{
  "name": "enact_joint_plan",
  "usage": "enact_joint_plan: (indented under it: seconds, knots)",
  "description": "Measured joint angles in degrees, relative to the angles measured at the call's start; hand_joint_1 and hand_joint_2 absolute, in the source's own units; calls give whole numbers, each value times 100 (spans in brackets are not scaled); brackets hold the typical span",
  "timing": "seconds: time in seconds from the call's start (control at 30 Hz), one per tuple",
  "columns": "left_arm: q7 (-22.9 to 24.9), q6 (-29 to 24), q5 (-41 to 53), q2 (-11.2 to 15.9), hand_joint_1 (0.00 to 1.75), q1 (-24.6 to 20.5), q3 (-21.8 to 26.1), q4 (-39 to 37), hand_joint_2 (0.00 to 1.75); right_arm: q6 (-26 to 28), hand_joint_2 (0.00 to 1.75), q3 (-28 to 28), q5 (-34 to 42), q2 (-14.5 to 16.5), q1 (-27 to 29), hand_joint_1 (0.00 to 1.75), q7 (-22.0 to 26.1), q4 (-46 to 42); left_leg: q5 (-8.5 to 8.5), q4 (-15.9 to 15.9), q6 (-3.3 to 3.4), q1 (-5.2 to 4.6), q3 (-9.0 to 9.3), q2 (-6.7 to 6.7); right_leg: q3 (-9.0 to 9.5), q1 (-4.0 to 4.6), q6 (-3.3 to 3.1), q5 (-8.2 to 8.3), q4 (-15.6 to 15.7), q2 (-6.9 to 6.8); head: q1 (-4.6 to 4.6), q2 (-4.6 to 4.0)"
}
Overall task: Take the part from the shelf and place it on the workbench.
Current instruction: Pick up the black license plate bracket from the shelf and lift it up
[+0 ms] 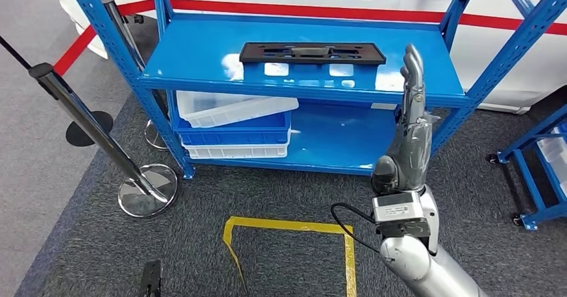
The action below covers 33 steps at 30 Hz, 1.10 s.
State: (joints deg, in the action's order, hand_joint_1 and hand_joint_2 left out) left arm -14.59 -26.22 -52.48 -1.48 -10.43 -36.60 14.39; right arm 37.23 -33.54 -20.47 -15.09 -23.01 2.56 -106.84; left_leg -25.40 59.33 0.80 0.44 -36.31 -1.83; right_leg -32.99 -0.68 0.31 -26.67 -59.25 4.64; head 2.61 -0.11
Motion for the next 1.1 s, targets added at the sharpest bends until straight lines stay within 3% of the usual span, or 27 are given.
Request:
enact_joint_plan:
  seconds: [0.1,0.2,0.23,0.27,0.3,0.37,0.43,0.53,0.6,0.63,0.7,0.77,0.8,0.83,0.87,0.93,0.97,1.1]
  knots:
    - [9,4,22,-24,0,-21,-12,7,0,2,0,-3,-21,-4,8,0,3,-4,54,-63,101,42,76,57,-53,36,72,-167,-179,-148,-24,0]
    - [11,6,32,-28,0,-24,-32,8,0,3,0,-11,-39,-3,30,0,2,-6,22,-81,163,31,119,97,-540,26,109,-605,-1159,-367,-56,0]
    - [11,7,33,-27,0,-15,-41,7,0,2,0,-15,-42,-3,45,0,1,-5,9,-76,172,25,123,110,-713,15,122,-671,-1448,-382,-55,0]
    - [13,7,33,-27,0,-6,-49,7,0,1,0,-18,-45,-3,57,0,0,-5,-6,-69,174,22,129,120,-804,6,130,-630,-1553,-388,-56,0]
    - [13,9,34,-27,0,2,-54,7,0,-1,0,-20,-50,-3,64,0,-1,-5,-23,-61,171,22,140,127,-790,-2,132,-485,-1448,-393,-57,0]
    - [14,14,37,-28,0,6,-56,8,0,-10,0,-28,-60,-3,66,0,-2,-5,-64,-44,146,22,177,133,-501,-7,116,-69,-754,-420,-59,0]
    - [14,18,38,-26,0,0,-61,8,0,-28,0,-41,-64,-2,61,0,-2,-6,-93,-27,99,0,189,137,-232,14,86,125,-158,-446,-55,0]
    - [20,28,37,-22,0,-5,-81,8,0,-58,0,-62,-64,-3,54,0,-2,-7,-94,-39,17,-19,183,149,-169,30,27,124,-16,-434,-42,0]
    - [25,30,37,-19,0,-8,-92,8,0,-73,0,-67,-64,-6,47,0,-2,-7,-194,89,-45,-9,135,153,-149,9,-44,146,20,-432,-33,0]
    - [26,31,37,-17,0,-11,-96,8,0,-78,0,-68,-65,-6,41,0,-2,-7,-321,298,-76,-2,40,154,-138,-4,-80,155,37,-434,-23,0]
    - [28,32,37,-16,0,-11,-100,8,0,-90,0,-72,-66,-2,35,0,-1,-6,-657,1009,-125,13,-297,155,-135,-2,-119,157,43,-437,-2,0]
    - [29,32,37,-15,0,-1,-102,8,0,-99,0,-78,-66,-1,39,0,-2,-4,-786,1518,-151,21,-553,155,-136,5,-128,153,35,-431,-3,0]
    - [29,32,37,-13,0,4,-103,8,0,-102,0,-82,-66,-1,40,0,-2,-3,-695,1474,-150,22,-541,155,-135,6,-129,151,29,-424,-2,0]
    - [29,31,37,-10,0,4,-103,8,0,-104,0,-86,-66,-1,39,0,-2,-3,-519,1218,-139,22,-424,155,-134,6,-127,148,23,-416,-2,0]
    - [29,31,37,-6,0,0,-103,8,0,-104,0,-90,-66,-1,39,0,-2,-2,-319,829,-119,21,-237,153,-132,6,-120,144,18,-409,-1,0]
    - [29,31,37,-1,0,-17,-107,8,0,-107,0,-97,-66,-1,35,0,-2,-2,-104,167,-68,3,86,147,-143,26,-83,137,6,-398,-6,0]
    - [29,31,37,1,0,-24,-110,8,0,-112,0,-101,-67,-1,32,0,-2,-2,-82,11,-42,-8,157,144,-151,32,-57,138,6,-395,-7,0]
    - [20,33,38,-4,0,-23,-125,11,0,-147,0,-127,-93,-3,14,0,-3,-1,-52,-109,78,4,202,152,-182,27,67,81,-45,-397,-19,0]
